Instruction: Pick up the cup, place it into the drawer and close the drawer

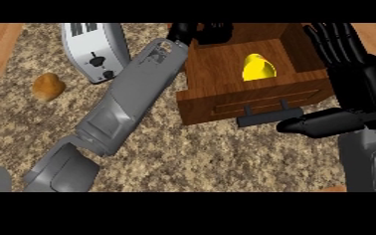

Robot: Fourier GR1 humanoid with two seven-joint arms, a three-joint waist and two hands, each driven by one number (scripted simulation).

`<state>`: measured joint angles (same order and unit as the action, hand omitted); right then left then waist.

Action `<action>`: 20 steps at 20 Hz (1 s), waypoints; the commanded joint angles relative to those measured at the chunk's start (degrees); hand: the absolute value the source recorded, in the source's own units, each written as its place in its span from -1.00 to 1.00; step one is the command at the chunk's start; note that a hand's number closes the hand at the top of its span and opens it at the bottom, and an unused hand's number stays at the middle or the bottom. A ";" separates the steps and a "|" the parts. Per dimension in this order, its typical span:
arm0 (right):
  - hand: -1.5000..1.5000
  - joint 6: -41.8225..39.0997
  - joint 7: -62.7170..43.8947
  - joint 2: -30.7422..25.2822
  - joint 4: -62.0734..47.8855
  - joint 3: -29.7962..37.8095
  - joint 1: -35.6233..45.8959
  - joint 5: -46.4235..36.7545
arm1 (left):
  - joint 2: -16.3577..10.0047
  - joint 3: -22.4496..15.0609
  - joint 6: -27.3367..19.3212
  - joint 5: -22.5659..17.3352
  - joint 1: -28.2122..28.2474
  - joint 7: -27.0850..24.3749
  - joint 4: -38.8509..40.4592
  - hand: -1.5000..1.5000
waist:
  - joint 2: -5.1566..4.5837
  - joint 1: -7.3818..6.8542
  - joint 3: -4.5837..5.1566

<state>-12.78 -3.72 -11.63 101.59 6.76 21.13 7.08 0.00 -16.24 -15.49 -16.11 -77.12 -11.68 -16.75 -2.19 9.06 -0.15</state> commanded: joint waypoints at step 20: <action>1.00 -25.76 -8.34 -9.93 -0.24 -16.41 -0.95 5.36 | 0.00 1.53 -1.62 -19.13 4.43 -16.09 -6.53 -1.00 | 0.86 -1.65 0.14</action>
<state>-34.08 -10.27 -17.27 101.47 -6.76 22.19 15.75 0.00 -14.96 -15.47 -32.85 -72.36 -26.12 -22.87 -1.95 9.19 0.02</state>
